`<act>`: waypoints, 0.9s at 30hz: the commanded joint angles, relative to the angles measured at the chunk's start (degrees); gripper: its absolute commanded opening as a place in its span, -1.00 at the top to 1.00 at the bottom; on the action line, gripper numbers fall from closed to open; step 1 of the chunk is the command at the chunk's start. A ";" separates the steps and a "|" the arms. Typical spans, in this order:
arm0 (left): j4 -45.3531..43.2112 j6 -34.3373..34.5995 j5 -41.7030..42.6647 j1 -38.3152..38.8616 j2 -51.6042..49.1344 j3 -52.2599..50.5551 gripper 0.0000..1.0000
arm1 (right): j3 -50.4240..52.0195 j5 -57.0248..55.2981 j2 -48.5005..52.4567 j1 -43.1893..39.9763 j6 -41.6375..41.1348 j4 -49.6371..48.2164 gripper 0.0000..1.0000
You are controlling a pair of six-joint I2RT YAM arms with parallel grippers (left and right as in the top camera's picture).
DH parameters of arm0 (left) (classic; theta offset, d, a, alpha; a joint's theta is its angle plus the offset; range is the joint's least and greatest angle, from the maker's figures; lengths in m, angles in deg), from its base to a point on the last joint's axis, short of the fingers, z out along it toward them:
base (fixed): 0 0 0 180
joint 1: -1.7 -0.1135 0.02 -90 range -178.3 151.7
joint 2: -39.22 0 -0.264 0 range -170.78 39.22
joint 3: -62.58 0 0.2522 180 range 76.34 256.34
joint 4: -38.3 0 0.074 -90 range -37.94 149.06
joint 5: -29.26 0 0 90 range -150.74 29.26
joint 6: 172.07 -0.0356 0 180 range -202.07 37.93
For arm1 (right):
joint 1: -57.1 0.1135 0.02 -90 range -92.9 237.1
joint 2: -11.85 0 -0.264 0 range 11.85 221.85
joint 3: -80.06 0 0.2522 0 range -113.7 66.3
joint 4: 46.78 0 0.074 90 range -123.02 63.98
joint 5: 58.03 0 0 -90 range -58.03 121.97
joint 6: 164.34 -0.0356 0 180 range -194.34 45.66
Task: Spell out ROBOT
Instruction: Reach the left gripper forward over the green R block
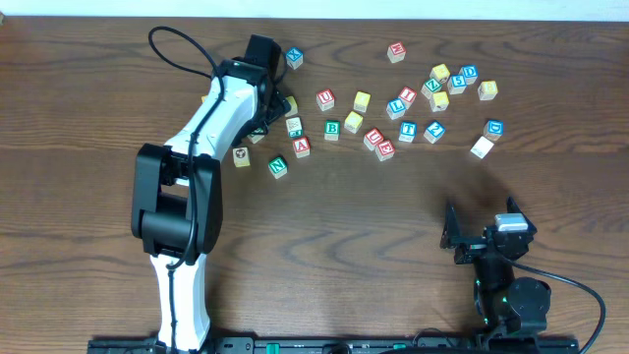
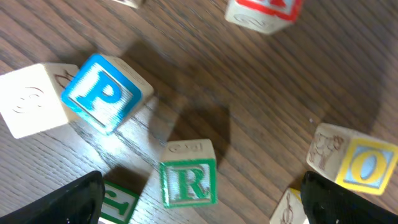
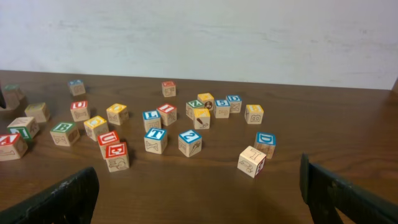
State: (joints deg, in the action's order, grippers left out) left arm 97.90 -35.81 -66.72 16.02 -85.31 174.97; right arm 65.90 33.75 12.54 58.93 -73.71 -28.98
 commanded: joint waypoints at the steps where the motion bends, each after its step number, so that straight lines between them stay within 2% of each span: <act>1: 0.11 -0.79 -0.96 -1.29 -0.90 -1.25 -0.96 | 0.09 -0.15 -0.31 -0.28 -0.37 0.24 -0.98; 19: -1.64 -0.76 1.01 -1.73 -1.29 -4.50 -0.95 | 0.09 -0.15 -0.31 -0.28 -0.37 0.24 -0.99; 27: -2.21 -0.76 1.07 -1.22 -1.29 -4.50 -0.64 | 0.09 -0.15 -0.31 -0.28 -0.37 0.24 -0.98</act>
State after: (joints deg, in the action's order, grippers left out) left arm 95.52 -36.01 -65.54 14.49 -85.31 171.23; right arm 65.90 33.75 12.54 58.93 -73.71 -28.96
